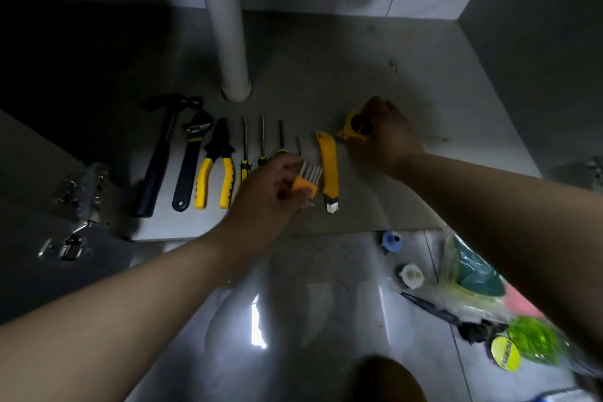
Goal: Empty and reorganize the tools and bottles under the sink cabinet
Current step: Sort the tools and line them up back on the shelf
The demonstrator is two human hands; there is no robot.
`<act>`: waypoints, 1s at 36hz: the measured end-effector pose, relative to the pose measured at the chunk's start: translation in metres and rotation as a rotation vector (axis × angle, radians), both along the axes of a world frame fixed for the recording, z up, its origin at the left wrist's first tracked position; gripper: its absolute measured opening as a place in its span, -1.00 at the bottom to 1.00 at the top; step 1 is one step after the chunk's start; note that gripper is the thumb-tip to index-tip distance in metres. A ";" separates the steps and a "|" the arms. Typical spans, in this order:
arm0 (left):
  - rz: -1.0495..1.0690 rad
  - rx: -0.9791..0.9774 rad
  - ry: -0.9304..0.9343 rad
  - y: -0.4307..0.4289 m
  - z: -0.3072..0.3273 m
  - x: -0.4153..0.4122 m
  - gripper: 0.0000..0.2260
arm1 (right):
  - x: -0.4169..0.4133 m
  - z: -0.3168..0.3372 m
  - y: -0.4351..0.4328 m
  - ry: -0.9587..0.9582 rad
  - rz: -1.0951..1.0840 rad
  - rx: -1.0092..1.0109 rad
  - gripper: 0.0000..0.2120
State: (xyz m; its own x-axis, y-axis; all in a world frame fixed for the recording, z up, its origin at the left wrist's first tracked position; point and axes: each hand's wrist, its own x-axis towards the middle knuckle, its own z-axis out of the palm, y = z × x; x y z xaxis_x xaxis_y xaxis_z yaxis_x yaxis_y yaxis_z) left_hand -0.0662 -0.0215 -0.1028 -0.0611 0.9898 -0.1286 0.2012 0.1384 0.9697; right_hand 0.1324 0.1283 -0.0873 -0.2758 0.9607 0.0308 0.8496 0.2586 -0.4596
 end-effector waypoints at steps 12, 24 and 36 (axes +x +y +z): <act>0.206 -0.042 -0.205 0.033 0.008 -0.023 -0.66 | -0.018 -0.010 0.018 -0.153 -0.176 -0.007 -0.74; 0.234 -0.108 -0.280 0.032 0.022 -0.038 -0.80 | -0.075 0.028 -0.052 0.476 0.144 -0.438 -0.86; 0.397 0.050 0.077 0.036 0.022 -0.047 -0.85 | -0.073 0.023 0.038 0.321 -0.274 -0.388 -0.86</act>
State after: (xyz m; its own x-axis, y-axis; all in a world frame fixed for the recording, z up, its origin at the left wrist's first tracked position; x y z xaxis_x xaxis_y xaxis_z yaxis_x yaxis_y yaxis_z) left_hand -0.1130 0.0142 -0.0806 -0.4471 0.8924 -0.0608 0.2138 0.1727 0.9615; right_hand 0.0596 0.1666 -0.0643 -0.0505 0.9536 -0.2968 0.6639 -0.1899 -0.7233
